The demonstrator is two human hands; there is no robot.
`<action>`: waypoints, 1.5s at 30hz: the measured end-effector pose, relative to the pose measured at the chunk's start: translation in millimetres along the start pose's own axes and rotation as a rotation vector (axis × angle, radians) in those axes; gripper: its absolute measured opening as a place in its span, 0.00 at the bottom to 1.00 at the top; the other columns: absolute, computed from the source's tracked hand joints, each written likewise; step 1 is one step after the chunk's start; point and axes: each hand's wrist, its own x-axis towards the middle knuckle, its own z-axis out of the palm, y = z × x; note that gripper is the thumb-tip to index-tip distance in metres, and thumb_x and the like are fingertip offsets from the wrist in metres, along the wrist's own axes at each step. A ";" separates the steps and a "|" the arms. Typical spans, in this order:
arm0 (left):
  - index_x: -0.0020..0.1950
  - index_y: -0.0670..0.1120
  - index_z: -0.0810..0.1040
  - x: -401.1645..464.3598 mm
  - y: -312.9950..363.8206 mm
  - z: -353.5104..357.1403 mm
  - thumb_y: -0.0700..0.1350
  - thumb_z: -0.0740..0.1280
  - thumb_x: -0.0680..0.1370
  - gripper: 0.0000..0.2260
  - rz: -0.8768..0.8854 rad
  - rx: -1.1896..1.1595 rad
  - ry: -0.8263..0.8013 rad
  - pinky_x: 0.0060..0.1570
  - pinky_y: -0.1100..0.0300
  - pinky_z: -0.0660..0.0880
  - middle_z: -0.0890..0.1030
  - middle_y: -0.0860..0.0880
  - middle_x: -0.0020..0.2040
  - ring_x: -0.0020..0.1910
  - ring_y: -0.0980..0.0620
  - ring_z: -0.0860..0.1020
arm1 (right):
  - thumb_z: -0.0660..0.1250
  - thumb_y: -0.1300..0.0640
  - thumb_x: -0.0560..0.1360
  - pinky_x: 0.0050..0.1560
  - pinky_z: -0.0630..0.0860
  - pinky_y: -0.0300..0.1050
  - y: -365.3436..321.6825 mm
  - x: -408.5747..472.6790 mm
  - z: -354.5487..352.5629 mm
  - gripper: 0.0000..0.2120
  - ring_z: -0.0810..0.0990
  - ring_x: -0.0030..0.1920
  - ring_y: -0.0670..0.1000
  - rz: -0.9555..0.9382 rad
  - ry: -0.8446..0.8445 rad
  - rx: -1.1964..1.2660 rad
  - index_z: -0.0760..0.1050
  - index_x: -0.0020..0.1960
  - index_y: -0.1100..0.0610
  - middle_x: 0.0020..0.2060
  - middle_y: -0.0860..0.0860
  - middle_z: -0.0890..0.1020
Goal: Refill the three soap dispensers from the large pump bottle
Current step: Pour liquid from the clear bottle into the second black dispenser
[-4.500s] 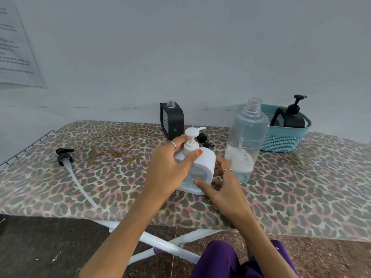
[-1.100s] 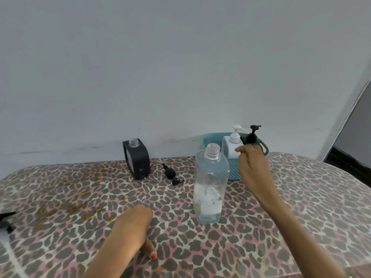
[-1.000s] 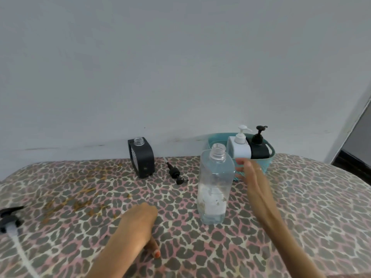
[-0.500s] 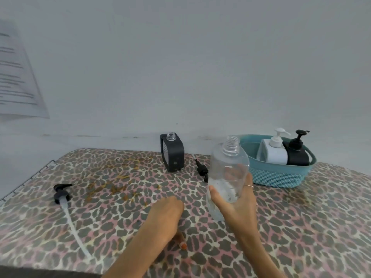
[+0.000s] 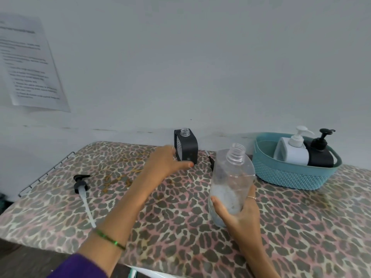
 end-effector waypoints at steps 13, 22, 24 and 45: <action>0.67 0.39 0.68 58.2 39.4 88.9 0.40 0.76 0.69 0.30 -0.149 -0.768 0.621 0.37 0.62 0.75 0.80 0.43 0.52 0.48 0.46 0.79 | 0.72 0.35 0.67 0.46 0.71 0.22 -3.7 2.8 1.1 0.32 0.78 0.52 0.33 -0.091 0.015 0.028 0.62 0.65 0.40 0.54 0.30 0.76; 0.42 0.49 0.69 4.3 22.1 74.2 0.38 0.74 0.66 0.16 -0.059 -0.768 0.550 0.25 0.73 0.69 0.75 0.51 0.38 0.34 0.58 0.74 | 0.75 0.46 0.65 0.46 0.73 0.25 -1.0 1.6 -4.5 0.30 0.79 0.52 0.37 -0.036 0.059 0.120 0.67 0.64 0.47 0.51 0.33 0.78; 0.40 0.50 0.67 -15.4 15.5 75.8 0.40 0.74 0.66 0.16 -0.037 -0.737 0.520 0.25 0.72 0.70 0.75 0.50 0.38 0.34 0.57 0.74 | 0.75 0.50 0.66 0.46 0.75 0.27 -5.6 4.1 -8.6 0.28 0.81 0.50 0.39 -0.024 0.079 0.130 0.68 0.62 0.43 0.50 0.37 0.80; 0.68 0.44 0.65 -64.6 -17.7 116.6 0.43 0.73 0.74 0.27 0.209 -0.783 0.534 0.43 0.80 0.69 0.72 0.62 0.52 0.48 0.79 0.72 | 0.74 0.48 0.63 0.53 0.72 0.48 -31.8 68.6 -57.1 0.43 0.74 0.59 0.55 -0.332 -0.136 -0.682 0.60 0.74 0.50 0.63 0.56 0.74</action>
